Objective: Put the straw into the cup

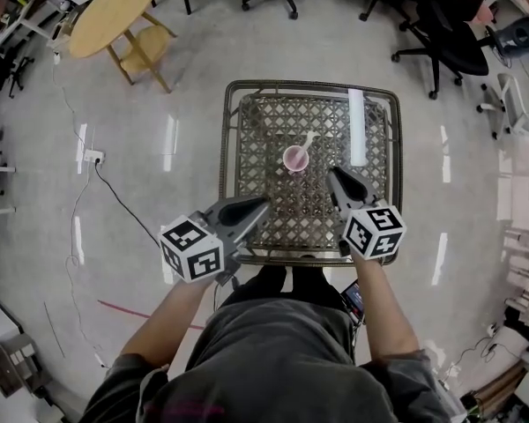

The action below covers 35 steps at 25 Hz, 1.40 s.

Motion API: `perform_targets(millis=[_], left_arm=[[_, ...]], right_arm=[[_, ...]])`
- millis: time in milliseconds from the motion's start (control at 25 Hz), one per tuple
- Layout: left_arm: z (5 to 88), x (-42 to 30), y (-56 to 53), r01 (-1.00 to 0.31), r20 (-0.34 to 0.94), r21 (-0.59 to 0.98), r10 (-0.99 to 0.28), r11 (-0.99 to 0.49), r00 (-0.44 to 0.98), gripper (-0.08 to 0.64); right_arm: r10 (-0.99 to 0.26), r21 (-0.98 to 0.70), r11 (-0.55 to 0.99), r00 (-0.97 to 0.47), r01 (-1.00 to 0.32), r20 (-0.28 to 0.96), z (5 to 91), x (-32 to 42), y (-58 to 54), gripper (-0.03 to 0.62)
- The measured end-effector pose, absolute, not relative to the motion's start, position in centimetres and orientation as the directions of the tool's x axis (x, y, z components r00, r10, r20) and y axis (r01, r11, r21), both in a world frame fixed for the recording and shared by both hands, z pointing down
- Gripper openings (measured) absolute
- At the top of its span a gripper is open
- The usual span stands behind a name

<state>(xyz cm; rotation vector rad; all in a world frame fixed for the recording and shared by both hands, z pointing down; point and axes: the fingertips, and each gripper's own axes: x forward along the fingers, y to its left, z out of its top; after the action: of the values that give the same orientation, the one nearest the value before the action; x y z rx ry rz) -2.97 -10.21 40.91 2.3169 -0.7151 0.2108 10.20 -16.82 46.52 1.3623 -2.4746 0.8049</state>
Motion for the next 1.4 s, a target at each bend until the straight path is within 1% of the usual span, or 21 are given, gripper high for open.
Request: perform_targets(millis=[360, 1000, 1400], left_arm=[[39.9, -3.3, -9.6, -0.546, 0.324, 0.562, -0.442, -0.622, 0.837, 0.020], [38.4, -3.8, -9.0, -0.543, 0.294, 0.516, -0.458, -0.662, 0.839, 0.009], [37.7, -4.3, -8.6, -0.549, 0.288, 0.469, -0.468, -0.692, 0.836, 0.009]], right_arm=[[-0.731, -0.373, 0.445, -0.571, -0.814, 0.374, 43.2, 9.9, -15.2, 0.040], [-0.742, -0.336, 0.476, -0.576, -0.813, 0.342, 38.8, 9.3, -12.7, 0.017], [-0.737, -0.330, 0.502, -0.595, -0.799, 0.321, 36.4, 8.8, -11.5, 0.014]])
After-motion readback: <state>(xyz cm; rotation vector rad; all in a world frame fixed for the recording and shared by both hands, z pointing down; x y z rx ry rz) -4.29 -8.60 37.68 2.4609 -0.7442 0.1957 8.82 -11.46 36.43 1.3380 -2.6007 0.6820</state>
